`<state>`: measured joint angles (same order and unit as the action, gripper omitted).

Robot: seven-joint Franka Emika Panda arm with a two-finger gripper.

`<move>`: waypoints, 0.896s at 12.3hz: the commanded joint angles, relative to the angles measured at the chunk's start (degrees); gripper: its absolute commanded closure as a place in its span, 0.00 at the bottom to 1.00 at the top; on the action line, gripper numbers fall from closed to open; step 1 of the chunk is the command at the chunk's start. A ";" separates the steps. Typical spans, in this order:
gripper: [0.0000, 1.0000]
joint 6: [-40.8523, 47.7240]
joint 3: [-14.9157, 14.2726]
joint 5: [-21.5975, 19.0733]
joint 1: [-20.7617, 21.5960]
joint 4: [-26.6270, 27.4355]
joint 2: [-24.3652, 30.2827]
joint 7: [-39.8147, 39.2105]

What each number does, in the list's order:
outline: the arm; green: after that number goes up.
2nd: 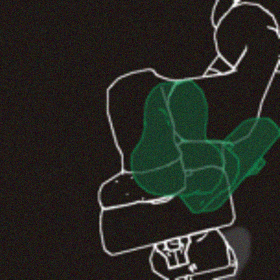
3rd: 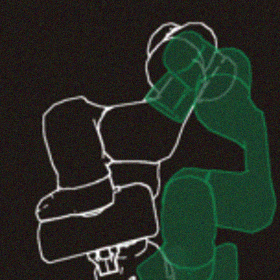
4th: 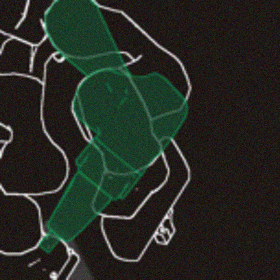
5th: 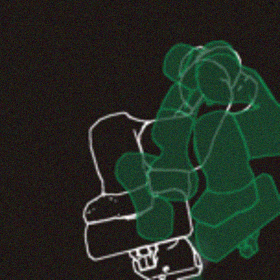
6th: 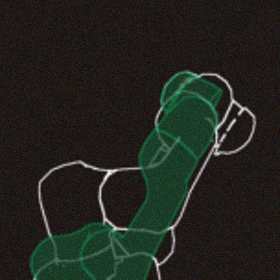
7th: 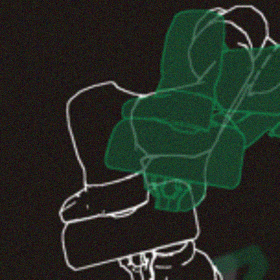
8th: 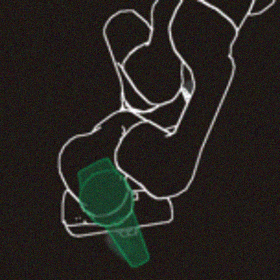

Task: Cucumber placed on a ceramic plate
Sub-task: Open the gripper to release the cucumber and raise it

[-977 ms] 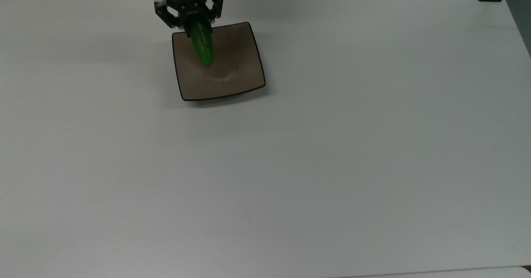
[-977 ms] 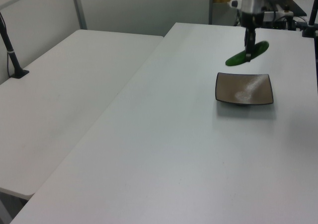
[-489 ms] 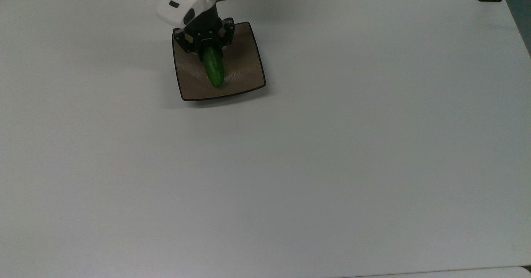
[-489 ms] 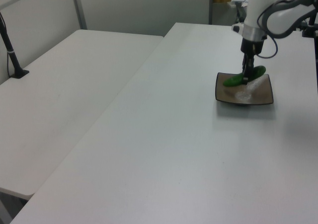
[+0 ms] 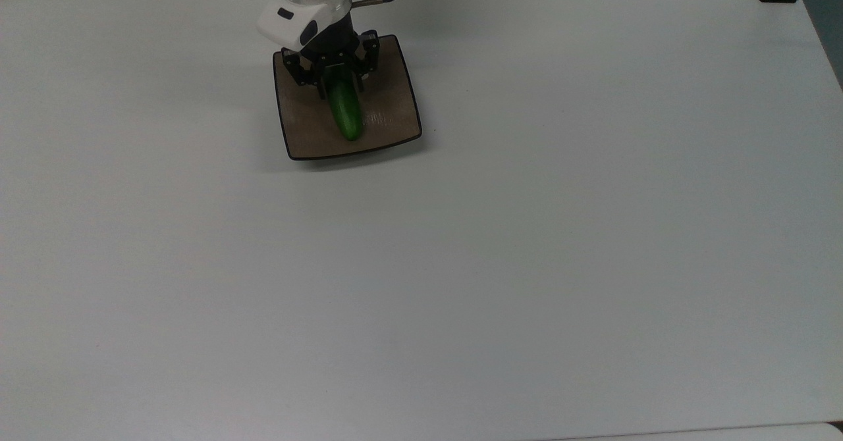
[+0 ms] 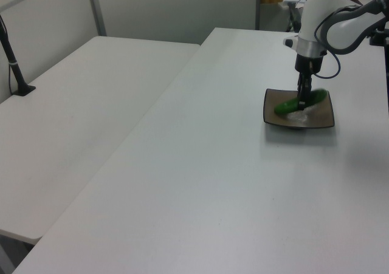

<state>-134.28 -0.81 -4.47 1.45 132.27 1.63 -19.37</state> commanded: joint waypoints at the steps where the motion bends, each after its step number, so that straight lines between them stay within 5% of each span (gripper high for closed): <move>1: 0.21 0.60 -0.42 -0.63 0.57 0.09 1.09 1.44; 4: 0.08 4.19 -0.42 -0.63 0.40 -3.05 2.14 1.87; 6: 0.00 12.34 -0.42 -0.63 0.31 -9.89 2.58 2.14; 11: 0.00 40.29 -0.51 -0.45 -0.13 -35.37 2.58 11.26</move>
<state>-104.15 -0.89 -4.47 1.31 107.00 4.95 -13.39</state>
